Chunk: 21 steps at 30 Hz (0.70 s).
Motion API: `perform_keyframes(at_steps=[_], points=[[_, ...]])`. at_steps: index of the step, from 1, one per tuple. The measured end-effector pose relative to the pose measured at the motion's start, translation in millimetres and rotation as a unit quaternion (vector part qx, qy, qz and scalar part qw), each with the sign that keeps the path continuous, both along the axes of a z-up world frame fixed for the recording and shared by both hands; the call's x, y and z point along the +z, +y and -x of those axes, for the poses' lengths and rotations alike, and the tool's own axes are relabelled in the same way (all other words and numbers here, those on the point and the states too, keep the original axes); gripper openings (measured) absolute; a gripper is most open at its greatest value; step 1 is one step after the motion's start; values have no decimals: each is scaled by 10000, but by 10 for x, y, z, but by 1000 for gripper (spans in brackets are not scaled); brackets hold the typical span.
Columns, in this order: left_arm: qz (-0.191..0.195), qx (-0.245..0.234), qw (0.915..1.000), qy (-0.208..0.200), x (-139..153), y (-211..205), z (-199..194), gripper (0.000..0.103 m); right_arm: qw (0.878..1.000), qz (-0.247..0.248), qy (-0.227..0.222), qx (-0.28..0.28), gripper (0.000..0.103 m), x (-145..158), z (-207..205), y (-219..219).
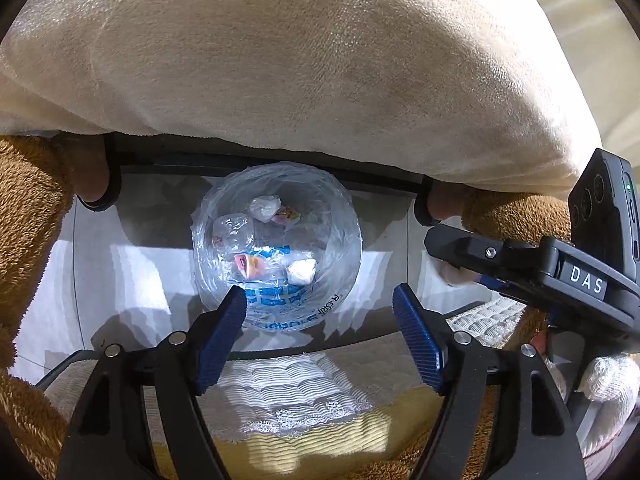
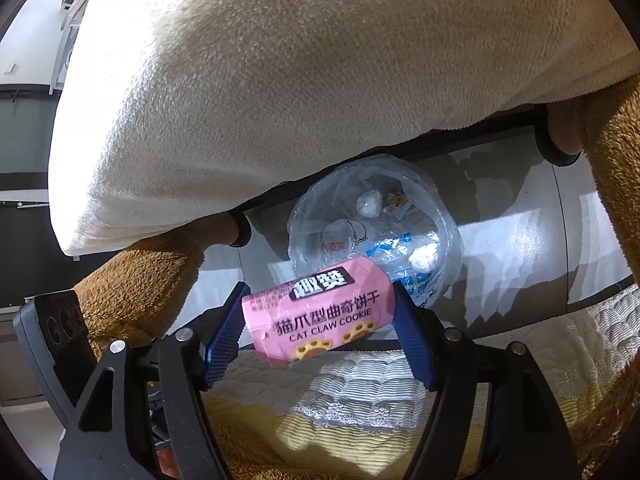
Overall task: Collect trash
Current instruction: 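Open the right gripper over the clear bin while the left gripper releases its wrapper, then raise both tools back over the bed toward the remaining trash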
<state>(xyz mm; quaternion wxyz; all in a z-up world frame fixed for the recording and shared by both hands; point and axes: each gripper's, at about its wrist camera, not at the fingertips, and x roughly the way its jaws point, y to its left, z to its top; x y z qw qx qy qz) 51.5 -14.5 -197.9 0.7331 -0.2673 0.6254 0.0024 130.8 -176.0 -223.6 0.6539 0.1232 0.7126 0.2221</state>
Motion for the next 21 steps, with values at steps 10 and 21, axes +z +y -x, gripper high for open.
perform_keyframes(at_steps=[10,21], points=[[21,85,9998,-161,52,44,7,74,9999,-33,-107,-30,82,42,-5,-27],[86,98,9960,-887,302,104,59,74,9962,-421,-721,262,82,366,43,-32]])
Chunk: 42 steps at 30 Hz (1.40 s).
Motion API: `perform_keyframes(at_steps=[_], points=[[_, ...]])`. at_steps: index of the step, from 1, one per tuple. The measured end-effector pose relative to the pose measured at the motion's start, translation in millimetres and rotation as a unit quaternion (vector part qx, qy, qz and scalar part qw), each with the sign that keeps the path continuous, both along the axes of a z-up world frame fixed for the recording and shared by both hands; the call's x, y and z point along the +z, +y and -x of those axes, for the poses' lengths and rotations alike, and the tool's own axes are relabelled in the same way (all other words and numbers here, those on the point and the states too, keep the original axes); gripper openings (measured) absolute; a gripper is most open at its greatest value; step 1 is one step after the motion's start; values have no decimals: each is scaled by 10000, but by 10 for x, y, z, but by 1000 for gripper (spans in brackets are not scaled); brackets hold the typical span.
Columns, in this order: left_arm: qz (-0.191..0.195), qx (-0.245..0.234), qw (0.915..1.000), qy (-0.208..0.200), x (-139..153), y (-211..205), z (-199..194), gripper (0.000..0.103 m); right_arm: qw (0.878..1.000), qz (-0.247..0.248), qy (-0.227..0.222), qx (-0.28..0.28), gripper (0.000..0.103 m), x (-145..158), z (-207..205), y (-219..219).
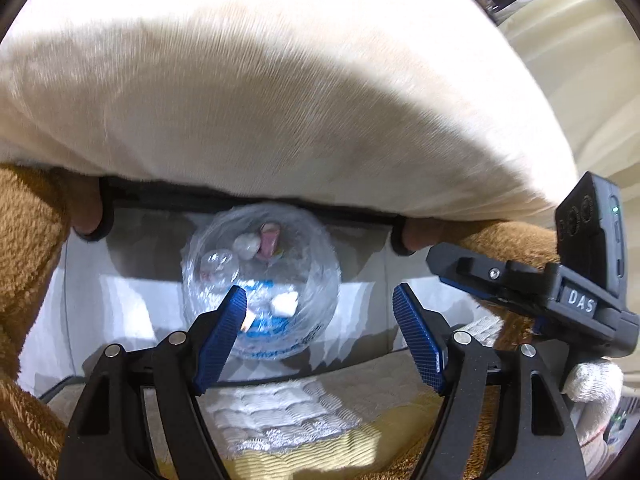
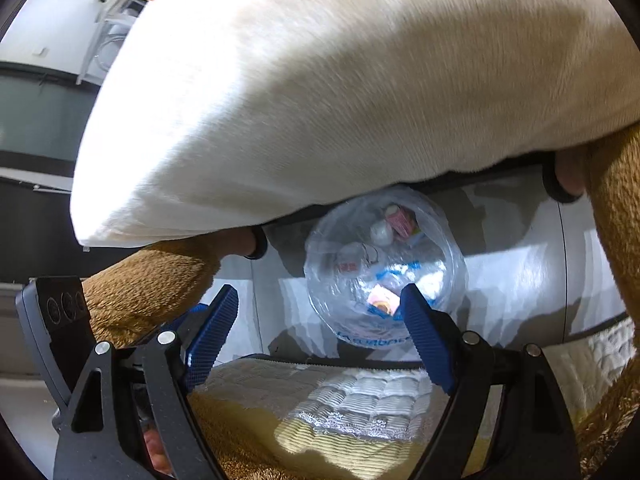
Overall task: Collect trash
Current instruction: 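Raise both tools back over the bed toward the remaining trash, then grasp the white paper packet with the right gripper while the left gripper grasps the tan paper bag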
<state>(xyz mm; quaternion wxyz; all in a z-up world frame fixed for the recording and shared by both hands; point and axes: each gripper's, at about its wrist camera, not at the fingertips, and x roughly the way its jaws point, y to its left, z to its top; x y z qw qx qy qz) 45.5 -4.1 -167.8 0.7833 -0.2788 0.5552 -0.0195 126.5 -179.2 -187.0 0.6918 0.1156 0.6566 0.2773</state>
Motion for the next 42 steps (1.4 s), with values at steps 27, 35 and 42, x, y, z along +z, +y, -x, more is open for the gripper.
perform_keyframes(at_steps=[27,35,42], points=[[-894,-37,9604,-2638,1362,371,66,74,9384,-580,-3335,694,82,1502,-325,-6],[-830,209,9593,-2691,1563,806,-302,74,9335,-403,-3515,580,82,1563,-1186,376],[-796,507,9591,-2668,1641,1226,-688,74,9465,-516,-3150,485,78,1467,-1782,802]])
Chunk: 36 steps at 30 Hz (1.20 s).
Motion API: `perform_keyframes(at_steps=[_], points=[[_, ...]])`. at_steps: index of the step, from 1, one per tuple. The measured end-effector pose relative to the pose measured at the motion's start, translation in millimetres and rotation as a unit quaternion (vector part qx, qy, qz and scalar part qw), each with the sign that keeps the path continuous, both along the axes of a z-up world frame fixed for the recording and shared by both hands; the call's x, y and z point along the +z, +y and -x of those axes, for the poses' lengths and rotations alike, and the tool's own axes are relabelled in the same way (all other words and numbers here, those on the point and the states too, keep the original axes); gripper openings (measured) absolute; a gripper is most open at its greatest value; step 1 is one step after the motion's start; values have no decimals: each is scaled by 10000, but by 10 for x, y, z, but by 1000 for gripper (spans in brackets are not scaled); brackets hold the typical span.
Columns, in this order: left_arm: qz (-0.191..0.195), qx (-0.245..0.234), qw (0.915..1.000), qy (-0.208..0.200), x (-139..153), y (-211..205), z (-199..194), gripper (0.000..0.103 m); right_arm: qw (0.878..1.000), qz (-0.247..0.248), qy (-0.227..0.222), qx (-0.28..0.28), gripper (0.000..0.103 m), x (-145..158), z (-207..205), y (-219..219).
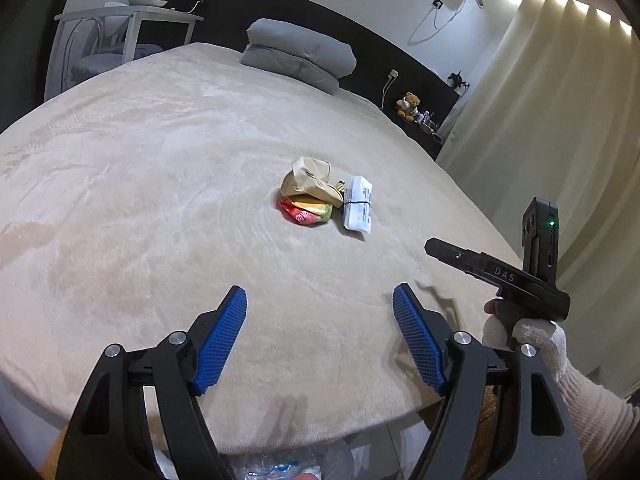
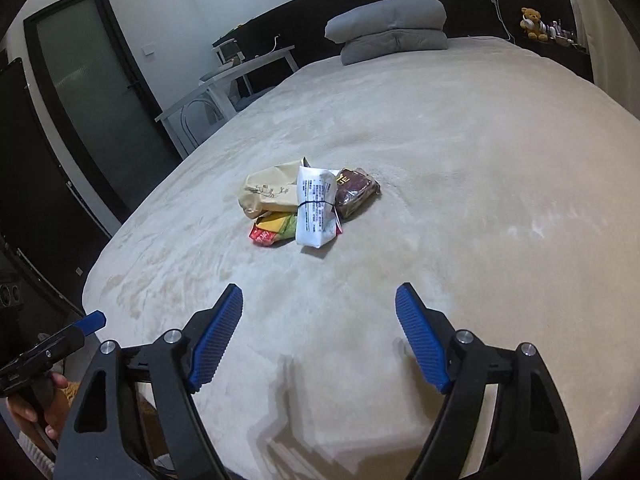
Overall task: Collect trash
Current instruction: 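Grasp the white paper packet with the right gripper while the left gripper grasps the tan paper bag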
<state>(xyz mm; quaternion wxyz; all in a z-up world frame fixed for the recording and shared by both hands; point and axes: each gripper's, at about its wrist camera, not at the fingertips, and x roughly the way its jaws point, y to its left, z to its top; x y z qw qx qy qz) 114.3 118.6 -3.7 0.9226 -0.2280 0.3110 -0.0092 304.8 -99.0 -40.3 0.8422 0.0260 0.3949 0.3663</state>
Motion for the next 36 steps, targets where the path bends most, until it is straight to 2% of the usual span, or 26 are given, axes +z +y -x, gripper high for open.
perform_keyframes(at_steps=[3,4,5,7,9,11,13,17,21,28,36], points=[[-65,98,9999,17,34,139,-138,77,10000,65,32,26,78,-62,-192,233],[-112,138,9998,5,56,183,-176,86,9999,83,55,43,78,-88,-253,303],[-172,173,9997,-21,77,211,-200,89,9999,110,77,55,78,-120,-314,375],[-304,208,9993,-49,111,274,-273,89,9998,136,136,81,77,-172,-406,498],[-446,214,9988,-28,125,325,-348,90,9995,197,197,119,70,-224,-497,616],[-545,250,9982,-5,126,387,-423,92,9993,297,202,128,67,-280,-580,719],[-568,324,9978,-82,123,462,-486,96,9987,443,225,74,55,-320,-660,797],[-629,356,9974,16,46,566,-703,96,9980,563,289,63,33,-359,-772,877],[-679,430,9967,91,3,617,-872,96,9977,442,510,72,33,-338,-771,829],[-540,367,9977,193,-79,574,-1166,96,9988,195,452,87,33,-141,-643,656],[-600,211,9978,208,-155,357,-1568,96,9993,-14,354,75,33,65,-496,313]])
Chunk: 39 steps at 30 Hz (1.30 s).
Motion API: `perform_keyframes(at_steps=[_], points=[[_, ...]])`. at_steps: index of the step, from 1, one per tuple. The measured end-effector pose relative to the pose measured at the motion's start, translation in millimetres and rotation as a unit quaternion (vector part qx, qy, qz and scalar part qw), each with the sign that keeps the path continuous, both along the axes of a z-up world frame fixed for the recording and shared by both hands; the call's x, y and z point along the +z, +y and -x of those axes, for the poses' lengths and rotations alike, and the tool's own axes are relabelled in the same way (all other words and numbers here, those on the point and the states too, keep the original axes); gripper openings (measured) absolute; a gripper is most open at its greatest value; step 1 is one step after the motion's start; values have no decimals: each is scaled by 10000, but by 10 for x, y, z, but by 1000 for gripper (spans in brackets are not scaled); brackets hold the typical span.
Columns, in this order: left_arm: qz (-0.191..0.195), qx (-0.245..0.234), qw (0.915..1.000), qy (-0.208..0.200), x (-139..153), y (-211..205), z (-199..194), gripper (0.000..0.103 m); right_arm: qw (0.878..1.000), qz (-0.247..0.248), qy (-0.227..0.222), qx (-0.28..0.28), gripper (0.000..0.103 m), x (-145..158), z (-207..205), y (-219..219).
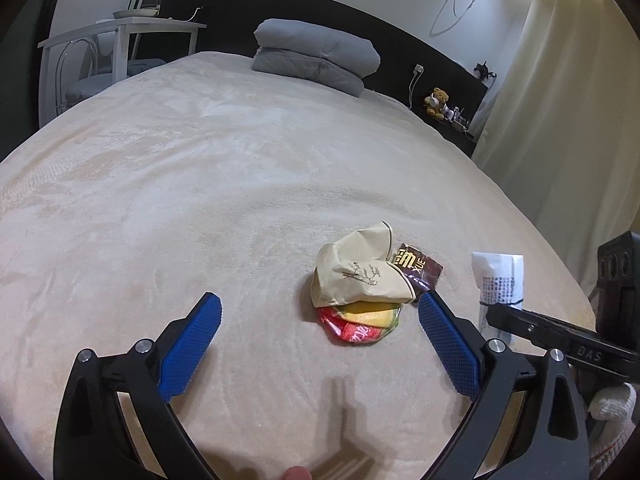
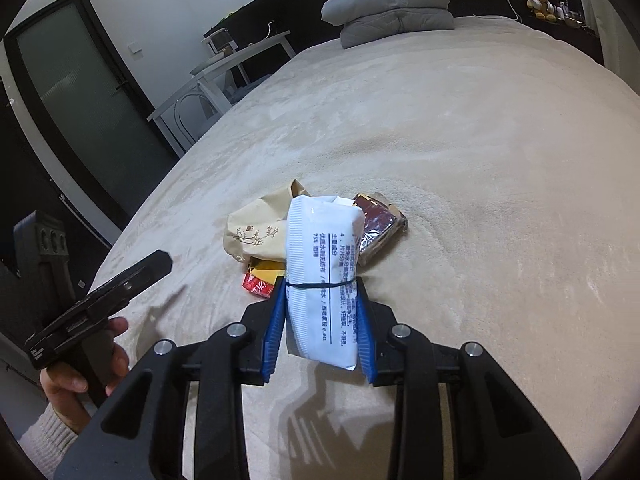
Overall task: Collect trash
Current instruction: 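Grasp the white paper packet with the right gripper while the left gripper grasps the tan paper bag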
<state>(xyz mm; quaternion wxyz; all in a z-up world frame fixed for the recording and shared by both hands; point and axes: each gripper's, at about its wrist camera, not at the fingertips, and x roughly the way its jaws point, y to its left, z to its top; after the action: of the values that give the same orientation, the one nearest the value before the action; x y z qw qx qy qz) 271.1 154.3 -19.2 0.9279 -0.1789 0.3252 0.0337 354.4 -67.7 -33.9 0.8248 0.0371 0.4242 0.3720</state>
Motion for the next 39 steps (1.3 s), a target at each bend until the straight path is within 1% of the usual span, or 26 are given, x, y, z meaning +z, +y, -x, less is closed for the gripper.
perform_keyframes(at_steps=[2,4,6,7,10,12,14,15,16,19,25,27,29,30,32,34,37,39], points=[[-29,-72,10000,20,-22,-64,-119,97,10000,-17,-18,-19,33,32,28,-76],[-98,-159,9997,147,-45,-130,-261,97,10000,-62,4,-50,33,62,34,-141],[-155,-210,9996,81,-51,-183,-351,97,9999,-111,18,-72,33,88,38,-193],[-157,-152,9997,69,-68,-189,-397,97,9999,-126,14,-71,33,101,43,-218],[52,-142,9996,252,-160,-163,-571,97,10000,-84,-43,-32,33,124,56,-237],[97,-124,9994,292,-193,-158,-642,97,10000,-84,-26,-1,33,131,50,-239],[229,-200,9989,357,-218,-143,-720,96,10000,-81,-38,23,33,143,49,-243],[342,-285,9981,434,-242,-141,-762,96,10000,-74,-41,43,33,143,41,-242],[373,-334,9973,540,-263,-143,-805,96,10000,-76,-23,55,33,143,39,-245],[294,-321,9969,650,-273,-155,-895,96,9999,-81,-10,90,33,147,36,-252],[667,-123,9935,915,-342,-41,-1068,96,9999,-30,29,117,33,127,31,-272],[815,-141,9918,973,-373,-23,-1111,96,9999,-39,25,94,33,127,16,-266],[810,-147,9911,1048,-397,-32,-1147,95,9999,-45,74,56,33,100,-7,-269],[756,-136,9913,1065,-406,-39,-1158,93,9999,-37,94,40,33,92,-17,-265],[622,-160,9912,1158,-426,-67,-1175,69,10000,-36,76,51,33,95,-19,-253],[531,-129,9912,1206,-427,-73,-1166,67,10000,-29,44,68,33,100,-10,-244],[553,-117,9922,1110,-391,-56,-1123,65,10000,-8,20,73,33,91,4,-245],[479,-100,9936,1023,-346,-51,-1077,65,10000,-4,6,53,33,88,4,-246]])
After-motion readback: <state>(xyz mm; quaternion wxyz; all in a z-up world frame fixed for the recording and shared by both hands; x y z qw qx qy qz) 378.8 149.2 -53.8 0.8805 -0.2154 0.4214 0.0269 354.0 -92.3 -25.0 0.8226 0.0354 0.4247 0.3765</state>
